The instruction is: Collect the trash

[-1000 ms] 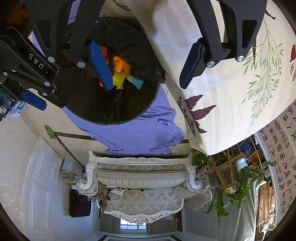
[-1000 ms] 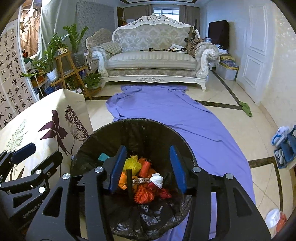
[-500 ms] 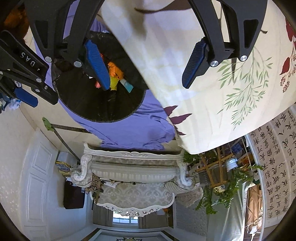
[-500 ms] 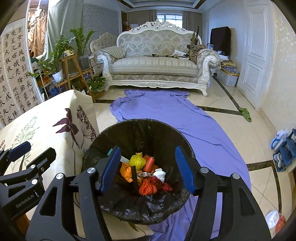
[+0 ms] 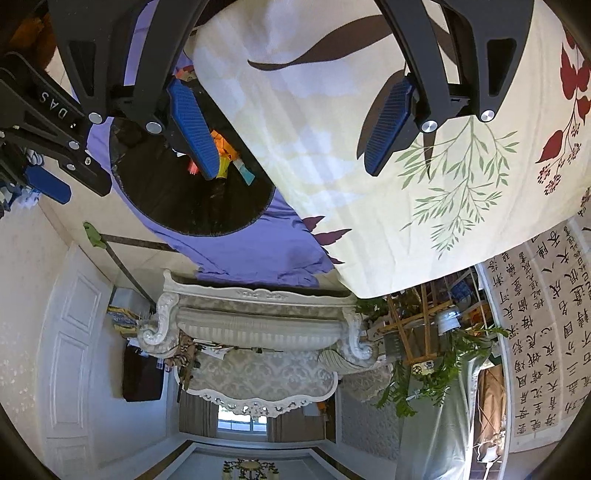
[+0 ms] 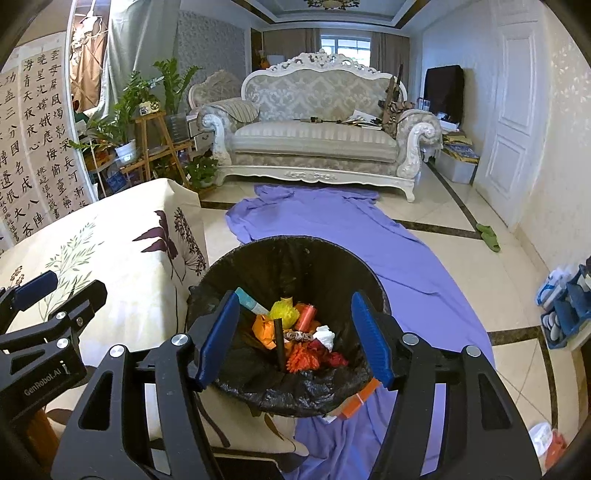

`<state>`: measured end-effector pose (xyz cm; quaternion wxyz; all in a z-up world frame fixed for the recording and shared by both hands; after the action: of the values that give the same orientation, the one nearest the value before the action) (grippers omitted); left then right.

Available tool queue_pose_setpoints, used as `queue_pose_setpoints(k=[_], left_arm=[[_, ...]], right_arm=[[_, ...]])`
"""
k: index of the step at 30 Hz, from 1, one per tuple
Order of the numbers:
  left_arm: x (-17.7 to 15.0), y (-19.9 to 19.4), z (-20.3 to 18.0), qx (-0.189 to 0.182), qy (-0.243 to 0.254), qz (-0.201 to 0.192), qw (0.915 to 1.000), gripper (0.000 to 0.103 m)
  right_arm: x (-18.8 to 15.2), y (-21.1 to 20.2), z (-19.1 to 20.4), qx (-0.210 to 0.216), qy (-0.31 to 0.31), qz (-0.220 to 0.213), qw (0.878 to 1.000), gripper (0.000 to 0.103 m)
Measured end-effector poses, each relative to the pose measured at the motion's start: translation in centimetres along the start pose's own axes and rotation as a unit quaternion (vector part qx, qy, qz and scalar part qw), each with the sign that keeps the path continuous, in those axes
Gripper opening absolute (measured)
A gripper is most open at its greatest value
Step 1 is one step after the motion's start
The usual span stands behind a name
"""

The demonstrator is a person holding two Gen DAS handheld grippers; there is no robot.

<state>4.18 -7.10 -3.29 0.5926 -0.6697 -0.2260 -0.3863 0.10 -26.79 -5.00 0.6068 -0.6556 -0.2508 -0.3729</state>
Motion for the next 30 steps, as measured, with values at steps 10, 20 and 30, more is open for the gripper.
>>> queue_pose_setpoints(k=[10, 20, 30], left_arm=[[-0.04, -0.62, 0.74, 0.001, -0.006, -0.007, 1.0000, 0.078], [-0.05, -0.66, 0.75, 0.000, -0.006, -0.007, 1.0000, 0.079], [-0.11, -0.80, 0.78, 0.000, -0.006, -0.008, 1.0000, 0.079]], right_arm=[[0.28, -0.86, 0.31, -0.001, -0.004, -0.011, 1.000, 0.062], [0.34, -0.83, 0.16, -0.001, -0.003, -0.012, 1.000, 0.062], [0.29, -0.80, 0.20, 0.000, -0.004, -0.012, 1.000, 0.062]])
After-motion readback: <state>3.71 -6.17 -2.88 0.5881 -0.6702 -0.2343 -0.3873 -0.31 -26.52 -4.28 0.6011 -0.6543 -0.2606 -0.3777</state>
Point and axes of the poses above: each gripper's, at about its wrist camera, not at the fingertips, and y roughly the way its jaws point, z to its left, x to its top, the point moved 6 cm from there along y, roughly the way its jaws point
